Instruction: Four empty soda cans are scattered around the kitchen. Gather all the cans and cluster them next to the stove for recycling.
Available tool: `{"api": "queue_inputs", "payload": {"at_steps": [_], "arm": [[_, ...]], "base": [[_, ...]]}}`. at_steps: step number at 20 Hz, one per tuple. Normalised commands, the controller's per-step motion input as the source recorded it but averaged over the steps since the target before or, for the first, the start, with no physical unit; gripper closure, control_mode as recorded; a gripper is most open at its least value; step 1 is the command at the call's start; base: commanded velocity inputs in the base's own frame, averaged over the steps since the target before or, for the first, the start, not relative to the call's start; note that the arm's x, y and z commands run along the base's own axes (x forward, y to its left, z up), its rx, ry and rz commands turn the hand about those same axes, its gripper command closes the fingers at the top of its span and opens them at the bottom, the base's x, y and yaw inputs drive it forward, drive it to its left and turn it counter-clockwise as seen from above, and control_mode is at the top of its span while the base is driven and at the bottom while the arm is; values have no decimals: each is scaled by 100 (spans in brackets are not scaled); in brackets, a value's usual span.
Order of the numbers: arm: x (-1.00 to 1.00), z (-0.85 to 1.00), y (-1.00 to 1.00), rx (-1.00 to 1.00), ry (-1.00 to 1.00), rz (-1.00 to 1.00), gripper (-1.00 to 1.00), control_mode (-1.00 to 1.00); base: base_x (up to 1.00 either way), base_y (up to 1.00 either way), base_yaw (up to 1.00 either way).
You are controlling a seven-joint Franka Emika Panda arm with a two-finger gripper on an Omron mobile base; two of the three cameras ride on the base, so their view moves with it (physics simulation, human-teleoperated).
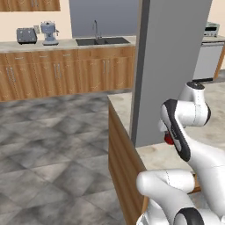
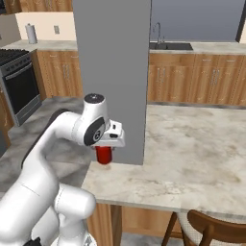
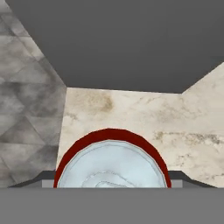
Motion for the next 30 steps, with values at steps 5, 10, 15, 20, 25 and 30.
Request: {"api": "queue_inputs", "payload": {"at_steps": [5,10,15,20,25,30], "arm": [[-59,60,0,0,-6,0,100,-100],[-55,53,0,0,-6,0,100,-100],[-42,39,6,0,-4,0,100,-100],[-34,23,25,0,-10,0,100,-100],[-22,21,27,0,-2,0,100,-100],[0,0,0,0,0,0,100,100]], "base": [[0,0,0],[0,0,0],[0,0,0],[0,0,0],[0,0,0],[-89,22,0]]}}
